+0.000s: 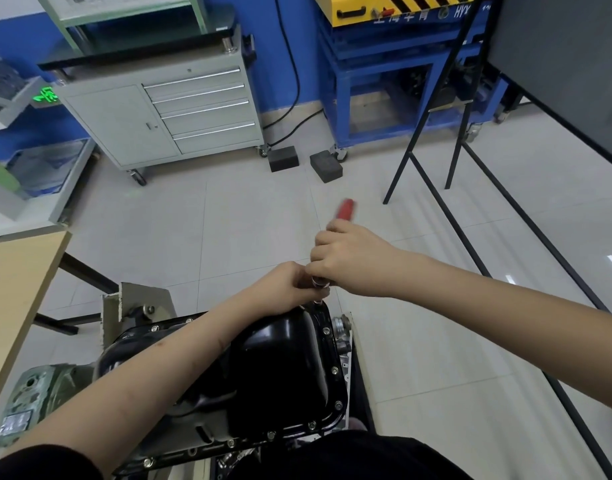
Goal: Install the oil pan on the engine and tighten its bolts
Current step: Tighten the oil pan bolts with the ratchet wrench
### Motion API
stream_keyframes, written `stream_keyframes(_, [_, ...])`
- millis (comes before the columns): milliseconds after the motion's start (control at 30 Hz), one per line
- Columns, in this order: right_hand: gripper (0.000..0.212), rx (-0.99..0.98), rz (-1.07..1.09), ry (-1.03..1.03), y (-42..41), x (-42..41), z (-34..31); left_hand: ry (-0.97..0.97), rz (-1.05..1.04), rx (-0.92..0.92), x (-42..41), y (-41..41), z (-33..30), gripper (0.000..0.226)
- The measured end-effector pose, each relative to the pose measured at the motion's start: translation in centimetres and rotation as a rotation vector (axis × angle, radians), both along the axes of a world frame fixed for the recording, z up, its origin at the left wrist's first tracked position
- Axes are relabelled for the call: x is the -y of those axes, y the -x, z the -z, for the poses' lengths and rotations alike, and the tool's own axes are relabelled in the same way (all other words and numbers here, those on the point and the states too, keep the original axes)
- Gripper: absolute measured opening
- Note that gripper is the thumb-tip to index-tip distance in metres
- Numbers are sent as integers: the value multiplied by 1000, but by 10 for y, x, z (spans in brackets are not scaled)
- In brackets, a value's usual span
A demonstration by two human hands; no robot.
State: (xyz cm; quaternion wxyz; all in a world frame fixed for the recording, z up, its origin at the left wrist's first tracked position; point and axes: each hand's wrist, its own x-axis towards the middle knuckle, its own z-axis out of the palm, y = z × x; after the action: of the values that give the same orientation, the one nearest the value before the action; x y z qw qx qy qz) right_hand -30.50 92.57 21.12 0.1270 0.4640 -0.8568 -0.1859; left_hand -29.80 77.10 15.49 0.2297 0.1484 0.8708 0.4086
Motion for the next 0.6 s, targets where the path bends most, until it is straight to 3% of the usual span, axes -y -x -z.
stream_keyframes(100, [12, 113, 25, 35, -3, -2, 0, -27, -7, 24, 0, 0, 0, 35])
stream_keyframes(200, [42, 333, 250, 119, -8, 3, 12, -28, 17, 37, 3, 2, 1, 29])
stream_keyframes(267, [41, 416, 343, 212, -12, 2, 18, -19, 17, 38, 3, 2, 2, 24])
stream_keyframes(333, [31, 396, 318, 166, -10, 1, 15, -37, -1, 27, 3, 2, 2, 25])
stream_keyframes(400, [21, 306, 148, 91, -3, -2, 10, -39, -4, 20, 2, 1, 2, 24])
stream_keyframes(500, [26, 233, -35, 14, 3, -4, 5, 3, 5, 19, 1, 2, 4, 21])
stream_keyframes(567, [8, 171, 13, 73, -3, 0, 0, -14, -3, 34, 2, 2, 5, 25])
stream_keyframes(600, [11, 151, 71, 72, -4, 0, -2, -26, -5, 45, 3, 1, 4, 27])
